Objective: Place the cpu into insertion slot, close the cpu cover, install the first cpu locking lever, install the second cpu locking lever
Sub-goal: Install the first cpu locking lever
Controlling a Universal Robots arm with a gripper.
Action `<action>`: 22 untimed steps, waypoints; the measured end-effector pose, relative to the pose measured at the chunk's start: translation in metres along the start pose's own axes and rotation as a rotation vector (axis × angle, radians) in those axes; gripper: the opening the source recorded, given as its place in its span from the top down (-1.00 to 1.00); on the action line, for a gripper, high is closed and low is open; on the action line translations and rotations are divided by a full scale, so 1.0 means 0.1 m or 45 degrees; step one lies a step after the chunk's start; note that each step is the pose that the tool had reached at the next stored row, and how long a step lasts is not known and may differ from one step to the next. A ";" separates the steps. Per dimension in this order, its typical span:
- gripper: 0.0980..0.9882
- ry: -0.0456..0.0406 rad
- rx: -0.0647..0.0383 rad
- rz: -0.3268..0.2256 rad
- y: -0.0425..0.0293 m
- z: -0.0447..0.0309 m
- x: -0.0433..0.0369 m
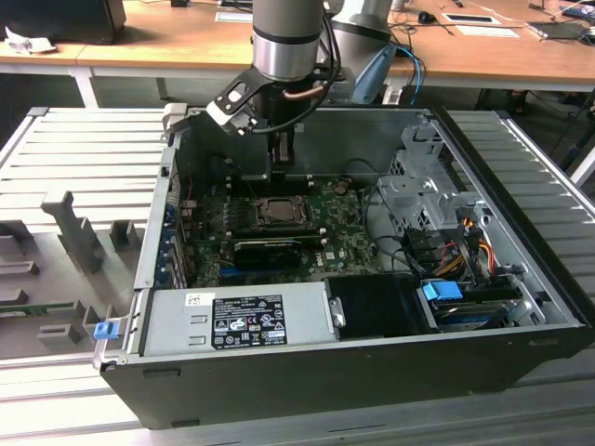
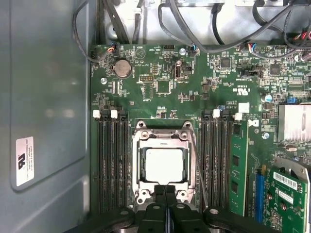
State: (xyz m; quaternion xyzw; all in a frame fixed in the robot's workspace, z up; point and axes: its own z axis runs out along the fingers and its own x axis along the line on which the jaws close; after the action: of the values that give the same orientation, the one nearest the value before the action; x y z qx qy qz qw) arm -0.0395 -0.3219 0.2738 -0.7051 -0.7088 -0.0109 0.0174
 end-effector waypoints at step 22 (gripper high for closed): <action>0.98 -0.003 0.011 -0.266 -0.001 -0.104 0.004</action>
State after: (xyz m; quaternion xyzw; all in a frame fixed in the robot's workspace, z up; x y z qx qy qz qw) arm -0.0395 -0.3219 0.2842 -0.6274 -0.7784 -0.0090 0.0184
